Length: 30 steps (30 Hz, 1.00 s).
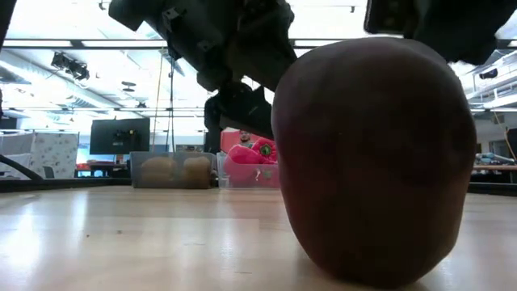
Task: Sort produce into baskets
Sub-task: Put the left red apple into the right black bin
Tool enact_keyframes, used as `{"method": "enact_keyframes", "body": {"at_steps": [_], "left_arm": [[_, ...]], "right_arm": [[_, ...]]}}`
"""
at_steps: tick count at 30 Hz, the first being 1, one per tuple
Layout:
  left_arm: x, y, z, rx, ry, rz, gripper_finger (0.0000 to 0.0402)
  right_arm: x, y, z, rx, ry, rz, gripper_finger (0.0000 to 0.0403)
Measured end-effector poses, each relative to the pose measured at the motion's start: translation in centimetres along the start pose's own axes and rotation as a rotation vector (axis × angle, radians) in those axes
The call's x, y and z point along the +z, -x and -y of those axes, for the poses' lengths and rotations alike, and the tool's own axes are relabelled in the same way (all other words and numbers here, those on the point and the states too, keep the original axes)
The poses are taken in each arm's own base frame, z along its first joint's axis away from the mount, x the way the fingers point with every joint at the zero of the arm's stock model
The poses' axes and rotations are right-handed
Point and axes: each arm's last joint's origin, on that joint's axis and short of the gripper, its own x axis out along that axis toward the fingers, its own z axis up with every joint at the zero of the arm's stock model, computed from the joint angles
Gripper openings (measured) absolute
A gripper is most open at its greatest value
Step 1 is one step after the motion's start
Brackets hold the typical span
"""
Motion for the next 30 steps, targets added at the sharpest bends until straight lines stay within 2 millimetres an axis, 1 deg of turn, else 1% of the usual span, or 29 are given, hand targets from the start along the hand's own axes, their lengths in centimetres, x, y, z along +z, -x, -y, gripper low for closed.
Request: {"method": "enact_keyframes", "body": {"at_steps": [4, 6, 9, 12, 16, 18, 20, 22, 24, 28, 30], "left_arm": [[0.1, 0.3, 0.0, 0.019, -0.061, 0.006, 0.0282], [0.2, 0.4, 0.1, 0.009, -0.059, 0.01, 0.028], [-0.3, 0.3, 0.2, 0.005, -0.069, -0.026, 0.027], [-0.6, 0.3, 0.2, 0.012, -0.074, -0.049, 0.0251], [0.4, 0.2, 0.1, -0.062, -0.055, -0.008, 0.0228], [0.7, 0.2, 0.1, -0.106, -0.039, -0.009, 0.0219], [0.6, 0.2, 0.0, -0.124, -0.04, -0.032, 0.0211], [0.3, 0.3, -0.3, -0.097, -0.048, -0.072, 0.0202], [0.3, 0.8, -0.7, -0.062, -0.05, -0.115, 0.0193], [1.5, 2.1, -1.2, -0.049, -0.041, -0.092, 0.0177], [1.7, 2.4, -1.4, -0.054, -0.061, -0.097, 0.0173]], "right_arm": [[-0.4, -1.5, 0.4, -0.096, 0.027, 0.038, 0.0368], [-0.7, -2.4, 0.7, -0.123, 0.051, 0.02, 0.0369], [-1.0, -3.5, 0.7, -0.075, 0.066, -0.039, 0.0369], [-1.5, -4.4, 0.7, -0.055, 0.071, -0.071, 0.0368], [-1.7, -5.0, 0.4, -0.048, 0.066, -0.057, 0.0364], [-1.8, -5.2, 0.6, -0.066, 0.049, -0.051, 0.0354], [-1.7, -5.2, 0.6, -0.08, 0.048, -0.037, 0.0333], [-1.5, -5.2, 0.9, -0.088, 0.05, -0.03, 0.0305], [-1.3, -5.3, 1.1, -0.09, 0.042, -0.032, 0.0273], [-0.9, -5.4, 1.5, -0.099, 0.029, -0.027, 0.0202], [-0.7, -5.4, 1.8, -0.105, 0.021, -0.027, 0.0166]]}}
